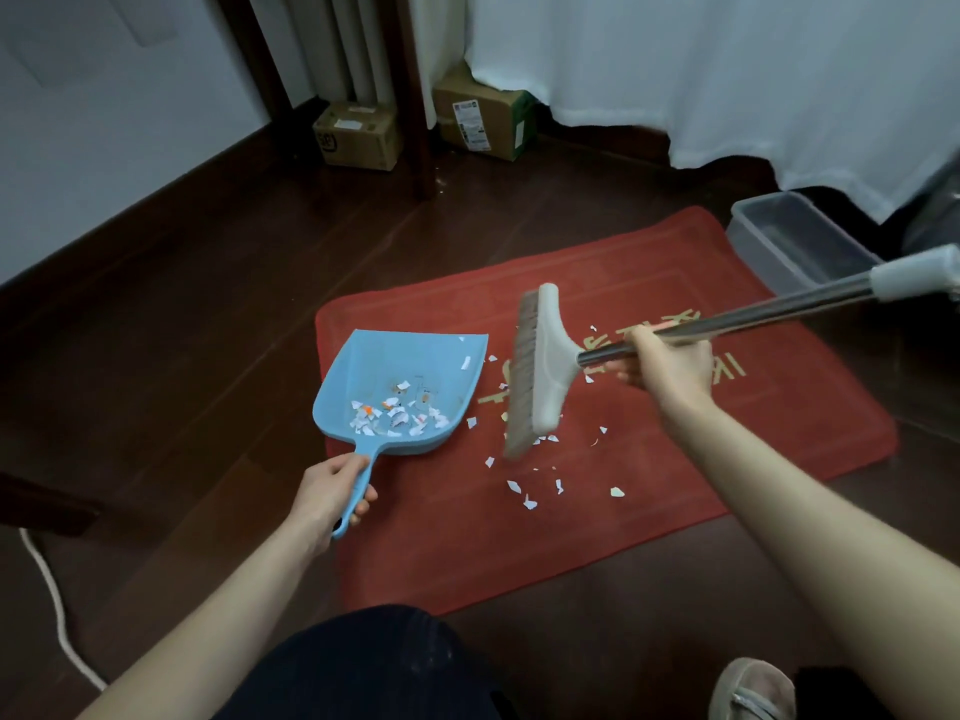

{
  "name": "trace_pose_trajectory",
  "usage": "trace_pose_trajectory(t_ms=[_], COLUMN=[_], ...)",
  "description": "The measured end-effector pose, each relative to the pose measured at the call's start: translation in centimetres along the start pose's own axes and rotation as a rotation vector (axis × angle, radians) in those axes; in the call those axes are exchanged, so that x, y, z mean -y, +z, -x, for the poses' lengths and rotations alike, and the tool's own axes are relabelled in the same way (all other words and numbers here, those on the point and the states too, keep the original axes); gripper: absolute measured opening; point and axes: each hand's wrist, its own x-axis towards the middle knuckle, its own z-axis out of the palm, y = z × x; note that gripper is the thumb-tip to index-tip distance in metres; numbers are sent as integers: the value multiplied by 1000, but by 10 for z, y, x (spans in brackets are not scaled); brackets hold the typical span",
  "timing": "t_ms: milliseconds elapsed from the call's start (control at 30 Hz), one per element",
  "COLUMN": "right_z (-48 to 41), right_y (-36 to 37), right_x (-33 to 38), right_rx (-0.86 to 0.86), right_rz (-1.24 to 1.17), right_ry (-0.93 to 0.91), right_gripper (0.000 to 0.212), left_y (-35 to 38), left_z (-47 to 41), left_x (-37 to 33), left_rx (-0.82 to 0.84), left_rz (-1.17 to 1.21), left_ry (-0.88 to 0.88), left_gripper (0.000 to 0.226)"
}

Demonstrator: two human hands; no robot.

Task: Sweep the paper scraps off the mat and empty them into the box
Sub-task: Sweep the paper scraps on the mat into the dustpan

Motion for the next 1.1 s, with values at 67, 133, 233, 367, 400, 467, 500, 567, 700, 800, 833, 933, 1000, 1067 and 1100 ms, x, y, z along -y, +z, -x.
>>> trace_pose_trajectory(t_ms=[67, 133, 233, 367, 400, 467, 500, 567, 700, 800, 833, 933, 1000, 1067, 1100], right_z=[-12, -28, -45, -70, -73, -71, -69, -63, -61, -77, -84, -104, -104, -88, -78], right_y=[-14, -31, -49, -51, -46, -34, -28, -19, -18, -16, -14, 4, 17, 22, 22], right_x=[15, 24, 34, 28, 24, 15, 9, 2, 18, 26, 24, 8, -6, -5, 2], right_rx=[-7, -50, -106, -106, -70, 63, 165, 385, 465, 279, 195, 57, 193, 478, 613], right_rz=[166, 376, 744, 1009, 1050, 1068, 1029, 948, 751, 727, 767, 739, 819, 953, 990], right_ry=[-126, -250, -354, -313, -310, -310, -324, -372, -421, -468, -449, -331, -366, -500, -568], right_gripper=[22, 21, 20, 27, 25, 18, 12, 4, 8, 9, 10, 11, 6, 8, 9], left_y=[-1, -4, -11, -9, -7, -1, 3, 12, 24, 25, 25, 29, 33, 35, 35], left_z=[1, -3, -11, -23, -26, -33, -35, -40, -46, -49, -50, -50, -52, -53, -55], left_x=[-3, -4, -2, -6, -9, -15, -18, -26, -41, -46, -47, -47, -47, -47, -48], left_rx=[26, 48, 85, 149, 165, 193, 205, 227, 265, 282, 287, 294, 298, 307, 311], left_rz=[-55, -121, -234, -351, -385, -447, -463, -475, -491, -492, -488, -468, -446, -423, -421], left_ry=[39, 63, 67, 52, 48, 41, 41, 48, 40, 27, 21, 1, -12, -20, -20], left_gripper=[22, 22, 20, 18, 19, 21, 22, 23, 23, 23, 24, 23, 22, 22, 23])
